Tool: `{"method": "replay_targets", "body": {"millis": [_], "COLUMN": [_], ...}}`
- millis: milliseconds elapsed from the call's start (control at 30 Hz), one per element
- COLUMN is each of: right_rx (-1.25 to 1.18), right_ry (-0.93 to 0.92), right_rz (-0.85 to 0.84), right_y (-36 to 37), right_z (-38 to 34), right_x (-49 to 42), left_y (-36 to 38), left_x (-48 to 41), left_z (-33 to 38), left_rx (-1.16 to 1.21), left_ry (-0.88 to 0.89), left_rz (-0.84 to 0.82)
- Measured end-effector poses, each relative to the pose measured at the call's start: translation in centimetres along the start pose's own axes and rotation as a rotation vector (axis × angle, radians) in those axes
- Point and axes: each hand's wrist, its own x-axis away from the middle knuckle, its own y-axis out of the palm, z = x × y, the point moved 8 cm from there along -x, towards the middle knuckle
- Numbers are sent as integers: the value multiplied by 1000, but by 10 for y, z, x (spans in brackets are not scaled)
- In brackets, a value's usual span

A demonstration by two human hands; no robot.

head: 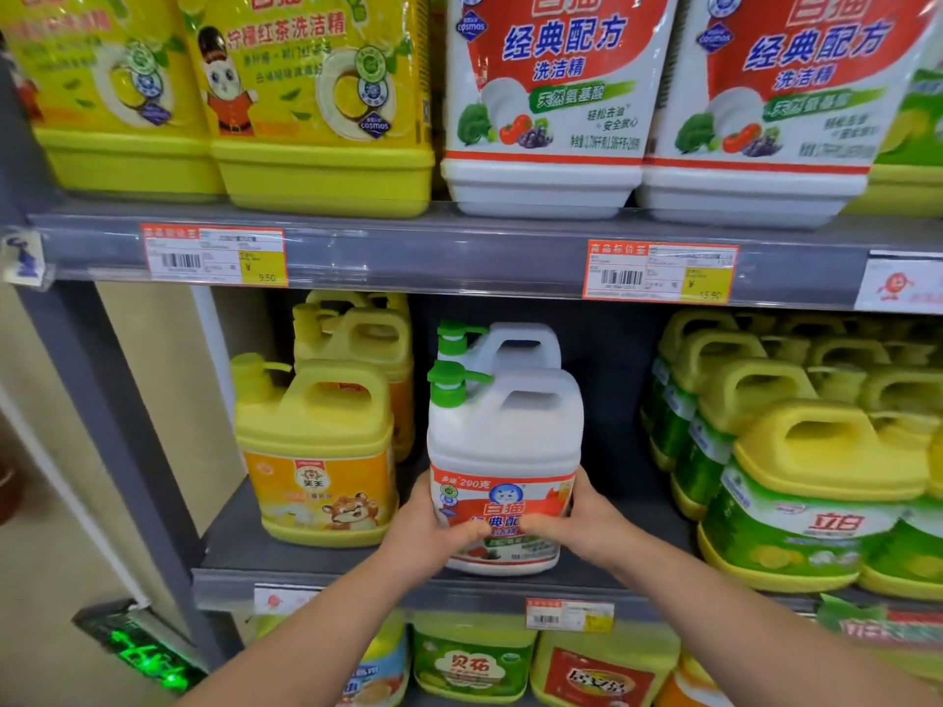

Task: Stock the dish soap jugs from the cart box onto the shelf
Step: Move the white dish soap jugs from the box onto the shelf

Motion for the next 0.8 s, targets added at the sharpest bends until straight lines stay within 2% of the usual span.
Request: {"method": "replay_targets", "body": {"millis": [233,367,433,500,567,600,733,800], "right_rx": [143,431,806,1166,1272,1274,1275,1280], "right_ry": [38,-59,-62,-49,-30,-8,78,116], "right_rz": [56,187,260,273,249,241,275,309], "right_y": [-1,-10,-18,-21,-25,-28,-51,-69], "right_z": [-21,-52,-61,-60,-53,-49,-31,-18], "right_x": [10,35,56,76,96,106,167,210], "left_y": [-7,-26,-35,-30,-17,-8,38,72], "left_x": [-6,8,30,58,86,95,110,127], "left_z": [3,16,34,55,72,77,76,82], "left_rx": [-136,-367,-543,-775,-975,-1051,-1182,-1235], "left_ry": [-24,27,170,442,679,733,591,593], "left_rz": [-7,104,208,258,272,260,-5,-77]}}
